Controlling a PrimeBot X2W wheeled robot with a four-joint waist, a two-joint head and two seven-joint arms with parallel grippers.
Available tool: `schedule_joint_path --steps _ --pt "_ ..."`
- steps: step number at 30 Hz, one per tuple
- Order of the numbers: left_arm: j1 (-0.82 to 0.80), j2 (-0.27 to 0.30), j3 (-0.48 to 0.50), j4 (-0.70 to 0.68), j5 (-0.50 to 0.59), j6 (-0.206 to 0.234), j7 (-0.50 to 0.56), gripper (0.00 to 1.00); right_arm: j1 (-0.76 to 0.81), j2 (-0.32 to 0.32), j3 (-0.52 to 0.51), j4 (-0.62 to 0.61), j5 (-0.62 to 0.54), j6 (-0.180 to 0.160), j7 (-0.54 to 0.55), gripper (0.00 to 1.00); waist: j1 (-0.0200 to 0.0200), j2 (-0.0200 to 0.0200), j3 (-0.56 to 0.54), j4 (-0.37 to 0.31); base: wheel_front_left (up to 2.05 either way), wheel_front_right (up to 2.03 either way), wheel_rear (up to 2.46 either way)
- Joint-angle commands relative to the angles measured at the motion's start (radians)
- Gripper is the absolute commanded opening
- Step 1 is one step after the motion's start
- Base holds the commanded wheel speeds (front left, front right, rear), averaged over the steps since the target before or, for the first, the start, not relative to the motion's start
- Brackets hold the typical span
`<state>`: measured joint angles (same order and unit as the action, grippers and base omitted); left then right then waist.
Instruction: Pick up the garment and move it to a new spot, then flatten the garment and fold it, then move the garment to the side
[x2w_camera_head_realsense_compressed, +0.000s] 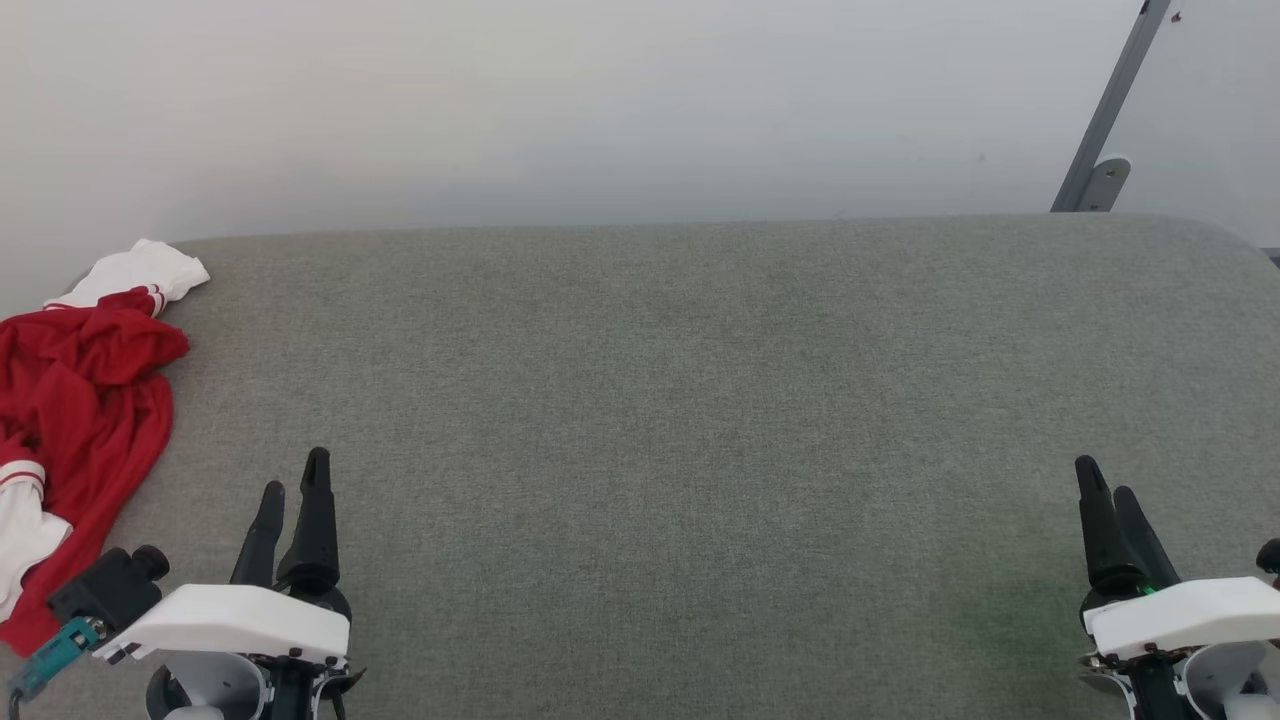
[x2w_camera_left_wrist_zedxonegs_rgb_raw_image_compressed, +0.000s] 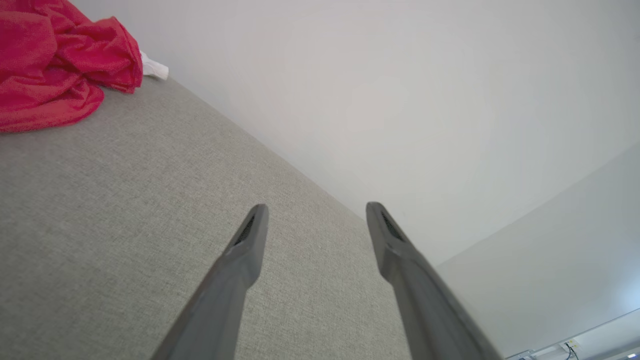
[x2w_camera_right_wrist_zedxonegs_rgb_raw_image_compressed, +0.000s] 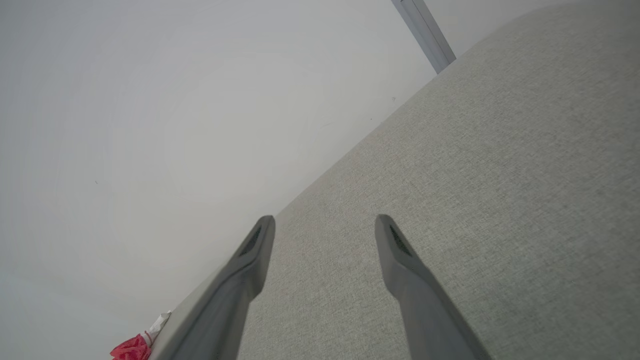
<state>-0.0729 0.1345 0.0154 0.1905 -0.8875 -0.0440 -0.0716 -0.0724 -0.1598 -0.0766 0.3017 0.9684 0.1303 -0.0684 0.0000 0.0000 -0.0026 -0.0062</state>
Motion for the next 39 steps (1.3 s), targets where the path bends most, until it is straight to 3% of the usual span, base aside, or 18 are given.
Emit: schedule_joint_path --steps 1,12,39 --pt "-0.007 0.012 0.004 -0.012 0.044 -0.011 -0.011 1.00 -0.024 -0.012 -0.001 -0.006 -0.034 0.000 -0.014 1.00 0.0000 0.0000 0.000 0.000 0.00 0.00 0.00" --pt "0.006 0.008 0.013 0.021 0.176 -0.062 -0.045 1.00 -0.013 -0.031 0.002 -0.015 -0.168 0.000 -0.048 1.00 0.0000 0.0000 -0.007 -0.004 0.00 0.00 0.00" --pt "0.044 -0.001 0.048 0.021 0.454 -0.085 -0.116 1.00 0.023 -0.062 -0.006 -0.043 -0.432 0.000 -0.119 1.00 0.0000 0.0000 -0.014 -0.010 0.00 0.00 0.00"
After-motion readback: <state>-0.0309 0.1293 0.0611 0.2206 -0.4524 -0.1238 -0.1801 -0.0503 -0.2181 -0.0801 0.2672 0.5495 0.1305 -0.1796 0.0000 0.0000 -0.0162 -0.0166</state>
